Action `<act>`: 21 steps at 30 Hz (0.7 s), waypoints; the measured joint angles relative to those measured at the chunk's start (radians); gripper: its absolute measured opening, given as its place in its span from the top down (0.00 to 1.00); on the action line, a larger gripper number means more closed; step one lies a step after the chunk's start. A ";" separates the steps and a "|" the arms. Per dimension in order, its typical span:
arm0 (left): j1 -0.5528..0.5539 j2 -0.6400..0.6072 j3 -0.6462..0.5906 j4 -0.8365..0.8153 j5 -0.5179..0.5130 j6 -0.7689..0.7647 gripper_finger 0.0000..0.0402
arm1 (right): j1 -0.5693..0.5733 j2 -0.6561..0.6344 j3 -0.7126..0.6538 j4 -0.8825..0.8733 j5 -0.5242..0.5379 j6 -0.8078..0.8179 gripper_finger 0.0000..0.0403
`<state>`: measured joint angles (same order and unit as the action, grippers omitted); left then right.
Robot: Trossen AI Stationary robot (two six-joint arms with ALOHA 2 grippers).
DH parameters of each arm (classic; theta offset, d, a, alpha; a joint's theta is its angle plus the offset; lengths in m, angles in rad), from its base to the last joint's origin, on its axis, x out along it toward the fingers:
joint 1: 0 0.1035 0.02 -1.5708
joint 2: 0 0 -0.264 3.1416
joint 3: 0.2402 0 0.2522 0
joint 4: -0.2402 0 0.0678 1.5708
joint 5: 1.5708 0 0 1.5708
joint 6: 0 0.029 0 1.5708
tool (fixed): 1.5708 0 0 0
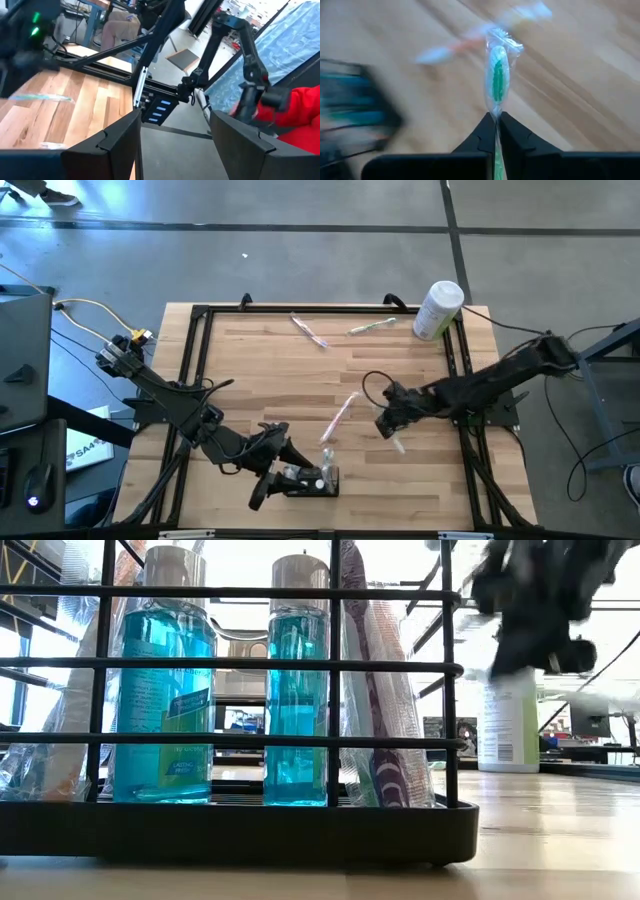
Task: Pick & Place toothbrushing station
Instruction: Put the bottom green toothbrush into the black wire organizer
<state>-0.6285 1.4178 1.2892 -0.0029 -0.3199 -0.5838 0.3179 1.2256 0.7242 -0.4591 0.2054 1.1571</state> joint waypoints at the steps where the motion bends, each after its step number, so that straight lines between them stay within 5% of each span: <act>1: 0.000 0.000 0.000 0.000 0.000 0.000 0.42 | 0.030 -0.034 0.000 0.037 0.039 -0.027 0.99; 10: 0.000 0.000 0.000 -0.007 -0.003 0.003 0.42 | 0.332 -0.178 0.004 0.625 0.422 -0.528 0.99; 14: 0.000 0.000 0.000 -0.007 -0.002 0.002 0.42 | 0.433 -0.177 0.007 0.848 0.500 -0.701 0.99; 21: 0.000 0.000 0.001 -0.020 0.068 0.002 0.42 | 0.554 -0.112 0.235 0.752 0.620 -0.908 0.99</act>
<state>-0.6288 1.4174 1.2900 -0.0228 -0.2522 -0.5816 0.8720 1.1135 0.9593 0.2933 0.8258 0.2493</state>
